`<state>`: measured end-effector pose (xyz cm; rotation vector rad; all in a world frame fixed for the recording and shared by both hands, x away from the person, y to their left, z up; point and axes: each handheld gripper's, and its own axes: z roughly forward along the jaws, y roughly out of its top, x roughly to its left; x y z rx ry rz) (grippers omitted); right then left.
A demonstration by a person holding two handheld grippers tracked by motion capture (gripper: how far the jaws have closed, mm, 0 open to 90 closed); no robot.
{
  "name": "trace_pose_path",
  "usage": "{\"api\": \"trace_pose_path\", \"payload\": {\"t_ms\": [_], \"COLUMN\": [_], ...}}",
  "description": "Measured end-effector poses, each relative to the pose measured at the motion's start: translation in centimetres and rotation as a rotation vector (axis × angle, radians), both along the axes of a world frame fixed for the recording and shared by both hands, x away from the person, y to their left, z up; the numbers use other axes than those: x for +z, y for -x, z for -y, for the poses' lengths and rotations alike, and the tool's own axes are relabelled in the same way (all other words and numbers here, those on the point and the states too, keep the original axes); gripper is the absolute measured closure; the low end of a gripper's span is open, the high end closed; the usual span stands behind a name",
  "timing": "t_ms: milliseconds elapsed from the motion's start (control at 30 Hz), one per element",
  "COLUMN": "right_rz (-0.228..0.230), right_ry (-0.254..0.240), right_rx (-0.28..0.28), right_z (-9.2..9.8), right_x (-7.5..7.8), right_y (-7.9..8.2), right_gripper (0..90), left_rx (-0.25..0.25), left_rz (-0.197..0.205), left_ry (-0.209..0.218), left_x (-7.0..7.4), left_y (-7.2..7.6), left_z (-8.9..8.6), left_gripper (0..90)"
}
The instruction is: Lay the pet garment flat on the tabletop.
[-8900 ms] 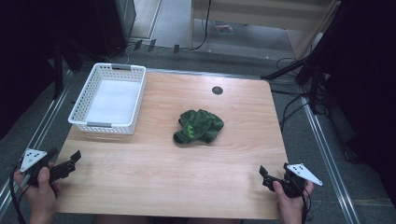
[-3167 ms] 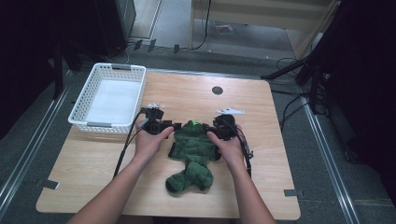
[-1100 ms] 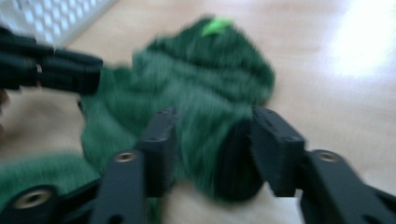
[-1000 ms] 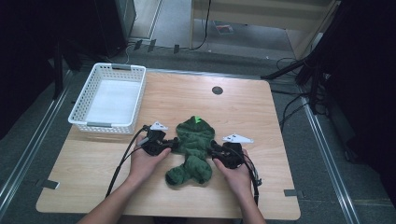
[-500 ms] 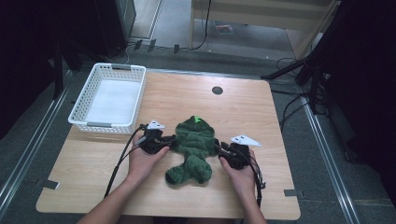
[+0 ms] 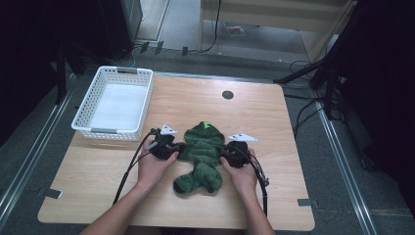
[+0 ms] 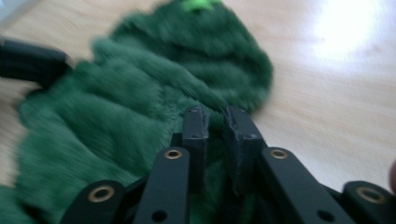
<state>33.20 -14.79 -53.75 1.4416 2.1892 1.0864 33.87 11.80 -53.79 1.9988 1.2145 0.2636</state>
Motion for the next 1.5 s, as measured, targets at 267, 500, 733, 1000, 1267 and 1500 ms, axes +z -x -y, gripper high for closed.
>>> {"api": "trace_pose_path", "payload": {"t_ms": [267,500,733,1000,1267,1500], "right_rz": [0.066,0.108,0.037,-0.042,-0.057,0.021], "right_ry": [-0.096,-0.085,-0.068,-0.044,0.021,0.091], "right_rx": [0.05,0.039,0.031,0.034,-0.037,-0.041], "right_z": [0.9,0.0,-2.2,-5.4,-5.7,-6.8], "right_x": [1.3,3.0,3.1,3.2,0.2,-0.3], "right_y": [1.1,0.4,-3.8,-7.5,-9.3,-9.9], "right_gripper": [67.9,69.7,69.3,59.9,58.4,52.3], "left_rx": [0.1,0.066,-0.023,-0.027,0.02,0.057], "left_rz": [0.103,0.146,-0.024,-0.02,-0.015,-0.017], "left_ry": [0.092,0.148,0.047,0.023,0.07,0.098], "left_x": [1.5,3.7,0.7,-0.1,-0.7,-0.6], "left_y": [0.9,1.3,0.0,0.4,0.6,0.0], "left_z": [-1.8,0.9,4.0,3.7,2.7,2.2], "left_gripper": [70.5,72.0,77.5,77.5,78.2,76.2]}}
